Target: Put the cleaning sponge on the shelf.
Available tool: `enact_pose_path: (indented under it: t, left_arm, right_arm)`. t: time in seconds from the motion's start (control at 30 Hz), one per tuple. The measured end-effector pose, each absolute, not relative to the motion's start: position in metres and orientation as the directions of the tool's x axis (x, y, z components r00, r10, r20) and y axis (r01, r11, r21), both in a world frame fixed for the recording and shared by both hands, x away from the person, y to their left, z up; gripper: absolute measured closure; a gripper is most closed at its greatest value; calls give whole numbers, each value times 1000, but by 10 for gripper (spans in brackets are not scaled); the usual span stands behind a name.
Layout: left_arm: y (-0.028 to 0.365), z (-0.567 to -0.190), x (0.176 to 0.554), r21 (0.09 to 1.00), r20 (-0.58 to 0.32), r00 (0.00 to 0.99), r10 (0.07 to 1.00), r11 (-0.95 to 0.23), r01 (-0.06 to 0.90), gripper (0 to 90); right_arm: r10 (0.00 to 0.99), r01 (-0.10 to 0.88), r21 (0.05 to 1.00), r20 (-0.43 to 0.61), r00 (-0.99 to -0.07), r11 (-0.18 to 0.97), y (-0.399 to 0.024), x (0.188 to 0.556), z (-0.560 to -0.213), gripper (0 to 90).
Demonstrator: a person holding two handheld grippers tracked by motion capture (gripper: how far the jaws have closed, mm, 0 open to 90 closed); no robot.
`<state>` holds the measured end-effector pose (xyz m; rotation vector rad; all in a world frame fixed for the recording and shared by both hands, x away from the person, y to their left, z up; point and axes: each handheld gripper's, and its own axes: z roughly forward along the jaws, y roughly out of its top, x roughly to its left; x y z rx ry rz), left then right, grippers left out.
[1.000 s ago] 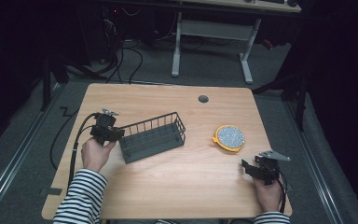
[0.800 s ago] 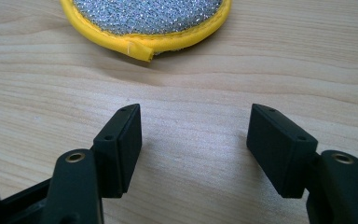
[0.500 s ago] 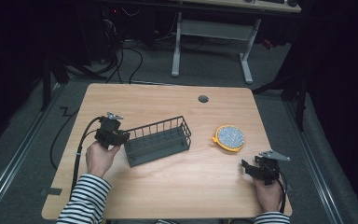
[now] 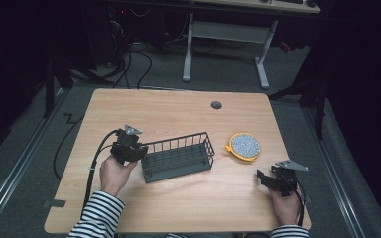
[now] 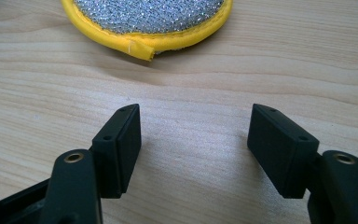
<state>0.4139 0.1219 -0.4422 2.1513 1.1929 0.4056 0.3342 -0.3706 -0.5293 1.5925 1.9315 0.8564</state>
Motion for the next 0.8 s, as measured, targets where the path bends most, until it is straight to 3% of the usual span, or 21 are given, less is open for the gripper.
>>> enact_pose_path:
  t: [0.63, 0.8]
  left_arm:
    - [104, -444, 394, 678, -52, 595, 802, -409, 611, 668]
    - [107, -446, 396, 685, -69, 586, 807, -388, 616, 549]
  right_arm:
    - [979, 669, 731, 4, -202, 135, -370, 334, -530, 352]
    - [980, 670, 730, 8, -200, 131, -370, 334, -529, 352]
